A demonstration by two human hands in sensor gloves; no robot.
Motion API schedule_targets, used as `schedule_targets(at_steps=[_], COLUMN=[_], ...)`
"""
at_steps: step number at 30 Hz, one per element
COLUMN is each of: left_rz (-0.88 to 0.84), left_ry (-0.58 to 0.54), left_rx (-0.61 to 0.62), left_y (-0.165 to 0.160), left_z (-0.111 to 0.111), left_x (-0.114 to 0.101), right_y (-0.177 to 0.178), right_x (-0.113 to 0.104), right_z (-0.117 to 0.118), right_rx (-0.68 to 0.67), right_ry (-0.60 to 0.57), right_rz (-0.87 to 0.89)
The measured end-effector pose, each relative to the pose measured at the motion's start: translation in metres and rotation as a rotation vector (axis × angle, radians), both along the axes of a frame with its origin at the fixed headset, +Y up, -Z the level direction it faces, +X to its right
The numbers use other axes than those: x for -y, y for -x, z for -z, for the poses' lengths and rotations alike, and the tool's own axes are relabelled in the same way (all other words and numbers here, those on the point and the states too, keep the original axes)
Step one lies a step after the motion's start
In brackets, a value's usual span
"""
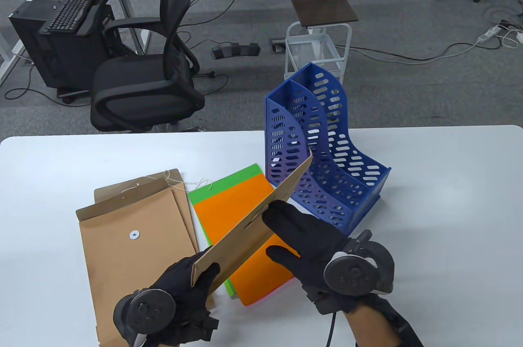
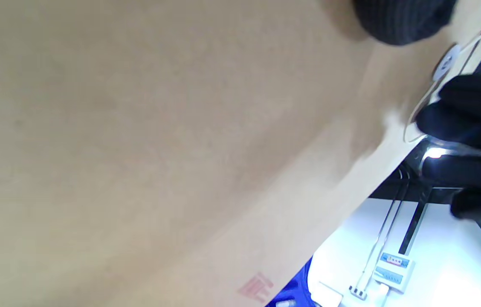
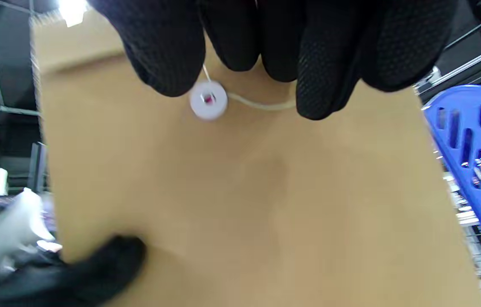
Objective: Pull cardstock from document pouches and stack
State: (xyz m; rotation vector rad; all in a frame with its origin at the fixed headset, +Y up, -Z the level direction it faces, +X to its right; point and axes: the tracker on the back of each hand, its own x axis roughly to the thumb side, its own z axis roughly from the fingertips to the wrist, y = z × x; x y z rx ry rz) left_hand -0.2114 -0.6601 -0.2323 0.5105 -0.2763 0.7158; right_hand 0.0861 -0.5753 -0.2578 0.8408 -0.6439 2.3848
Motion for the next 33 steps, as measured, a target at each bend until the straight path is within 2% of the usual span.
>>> schedule_targets(at_steps=[4,6,11,12,15,18,21,24,29,31,33], left_rz=[-0.027,-0.038,-0.038,-0.030,0.016,0.082,0.061,0.087,0.065,0.084,0.093], left_ry=[-0.066,-0.075,-0.117,-0.125,-0.152,-0.175,-0.182,-0.197,-0.189,-0.201,-0.208], left_rx=[-0.037,-0.064,-0.122,-0.124,-0.127,-0.089,-0.089,-0.123,-0.120,-0.114,-0.096], left_y=[0.004,0.007,0.012,0.012,0.008,0.001,0.000,0.003,0.005,0.002,-0.001], left_z=[-0.005,-0.006,-0.009,-0.009,-0.011,-0.012,-0.013,-0.014,-0.013,-0.014,-0.015], left_x=[-0.005,-0.005,-0.009,-0.010,-0.011,-0.011,-0.011,-0.012,-0.011,-0.012,-0.013], right_y=[0.004,0.002,-0.009,-0.010,-0.005,0.006,0.010,0.006,-0.001,0.001,0.005], right_x=[0.016,0.018,0.007,0.005,0.003,0.009,0.018,0.021,0.020,0.021,0.025], right_z=[0.012,0.015,0.009,0.007,0.003,0.004,0.009,0.014,0.011,0.011,0.012], right_rx=[-0.017,0.007,0.116,0.108,-0.049,-0.103,-0.101,-0.020,0.188,0.211,0.172], right_ry=[0.148,0.183,0.050,0.021,-0.021,0.024,0.105,0.165,0.102,0.096,0.181], right_rz=[-0.030,-0.015,0.068,0.077,0.100,0.088,0.075,0.103,0.041,0.001,-0.025])
